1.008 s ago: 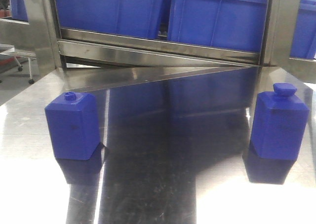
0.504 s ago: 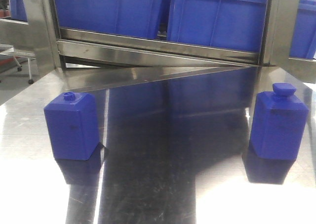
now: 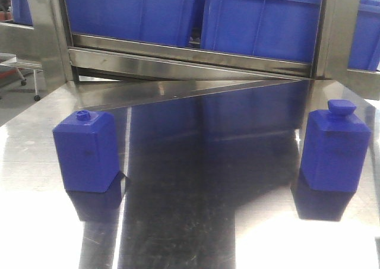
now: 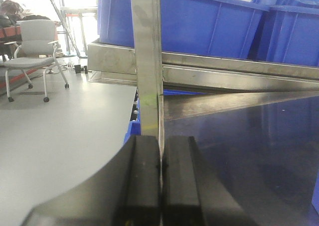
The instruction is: Pick and sort blue part to right shelf
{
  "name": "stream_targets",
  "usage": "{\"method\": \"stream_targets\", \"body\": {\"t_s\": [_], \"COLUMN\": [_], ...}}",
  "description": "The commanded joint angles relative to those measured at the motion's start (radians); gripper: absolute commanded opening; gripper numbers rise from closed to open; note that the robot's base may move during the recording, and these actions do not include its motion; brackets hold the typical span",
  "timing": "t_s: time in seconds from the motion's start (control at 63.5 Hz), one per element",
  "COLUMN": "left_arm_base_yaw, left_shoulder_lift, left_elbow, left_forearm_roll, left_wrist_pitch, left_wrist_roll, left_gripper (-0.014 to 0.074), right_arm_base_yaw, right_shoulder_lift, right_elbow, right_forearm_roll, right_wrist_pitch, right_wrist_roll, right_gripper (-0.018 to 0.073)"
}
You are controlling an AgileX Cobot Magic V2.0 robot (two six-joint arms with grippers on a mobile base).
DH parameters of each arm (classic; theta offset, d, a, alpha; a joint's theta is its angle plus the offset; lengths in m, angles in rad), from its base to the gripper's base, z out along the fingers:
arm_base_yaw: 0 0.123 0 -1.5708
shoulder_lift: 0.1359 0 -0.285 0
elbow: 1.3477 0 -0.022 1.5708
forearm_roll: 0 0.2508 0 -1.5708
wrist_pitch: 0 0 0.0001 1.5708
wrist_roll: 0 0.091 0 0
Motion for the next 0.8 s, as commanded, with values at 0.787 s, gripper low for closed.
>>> {"method": "stream_targets", "body": {"t_s": [0.787], "left_arm_base_yaw": [-0.001], "left_shoulder_lift": [-0.020], "left_elbow": [0.024], "left_forearm_roll": [-0.006], "left_wrist_pitch": [-0.080], "left_wrist_roll": [-0.002], "left_gripper": [0.0122], "right_arm_base_yaw": [0.327], "right_shoulder_lift": [0.620], "right_elbow": [-0.686], "right_forearm_roll": [0.045], "right_wrist_pitch": [0.548], "right_wrist_roll": [0.294], "right_gripper": [0.0622]}}
